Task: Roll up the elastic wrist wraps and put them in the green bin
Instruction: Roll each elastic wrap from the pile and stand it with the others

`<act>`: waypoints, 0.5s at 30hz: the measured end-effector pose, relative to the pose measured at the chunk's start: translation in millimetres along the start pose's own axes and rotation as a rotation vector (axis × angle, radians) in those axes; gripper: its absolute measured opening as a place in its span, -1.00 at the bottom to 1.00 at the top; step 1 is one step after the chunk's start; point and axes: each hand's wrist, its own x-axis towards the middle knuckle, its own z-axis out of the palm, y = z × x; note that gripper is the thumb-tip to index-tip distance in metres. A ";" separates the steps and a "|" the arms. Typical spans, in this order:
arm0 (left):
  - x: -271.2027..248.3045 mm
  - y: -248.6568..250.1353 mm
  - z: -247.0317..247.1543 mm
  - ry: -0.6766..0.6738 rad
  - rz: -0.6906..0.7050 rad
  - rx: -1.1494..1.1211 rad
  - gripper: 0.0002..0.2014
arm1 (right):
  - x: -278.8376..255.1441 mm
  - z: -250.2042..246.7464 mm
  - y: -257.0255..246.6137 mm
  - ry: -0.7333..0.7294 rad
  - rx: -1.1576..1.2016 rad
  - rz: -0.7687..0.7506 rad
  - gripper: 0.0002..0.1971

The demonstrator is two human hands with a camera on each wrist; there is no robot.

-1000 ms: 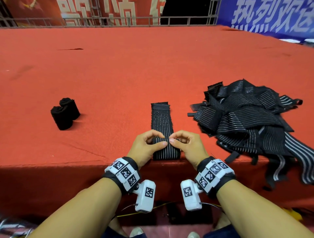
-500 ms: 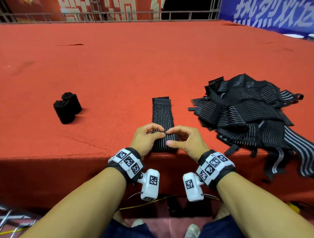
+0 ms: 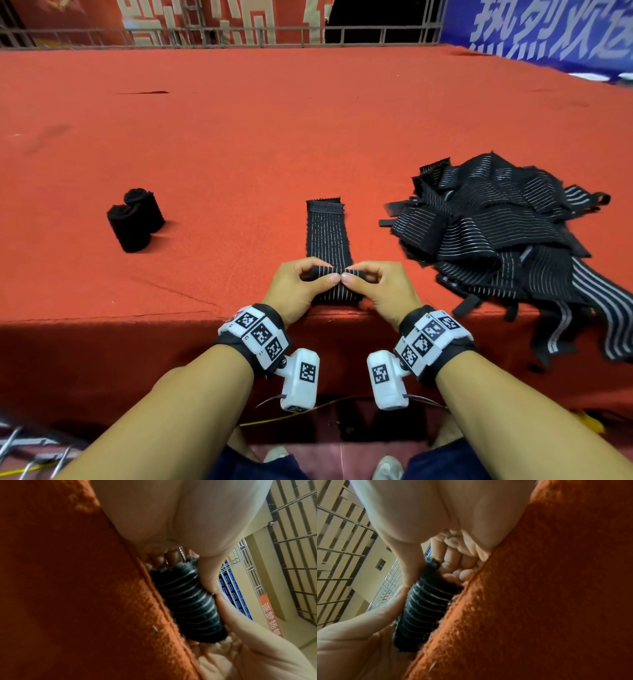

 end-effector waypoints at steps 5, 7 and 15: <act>-0.4 1.9 0.4 0.016 -0.055 -0.035 -0.88 | -0.5 -2.5 0.0 -0.065 -0.013 -0.067 -0.75; 0.1 1.6 -0.2 0.013 -0.075 -0.061 -0.79 | -0.6 -3.5 0.5 -0.079 -0.017 -0.075 -0.70; -3.2 3.3 -3.8 -0.056 0.020 -0.021 -0.74 | 1.7 -2.0 6.1 0.025 -0.061 -0.028 -0.94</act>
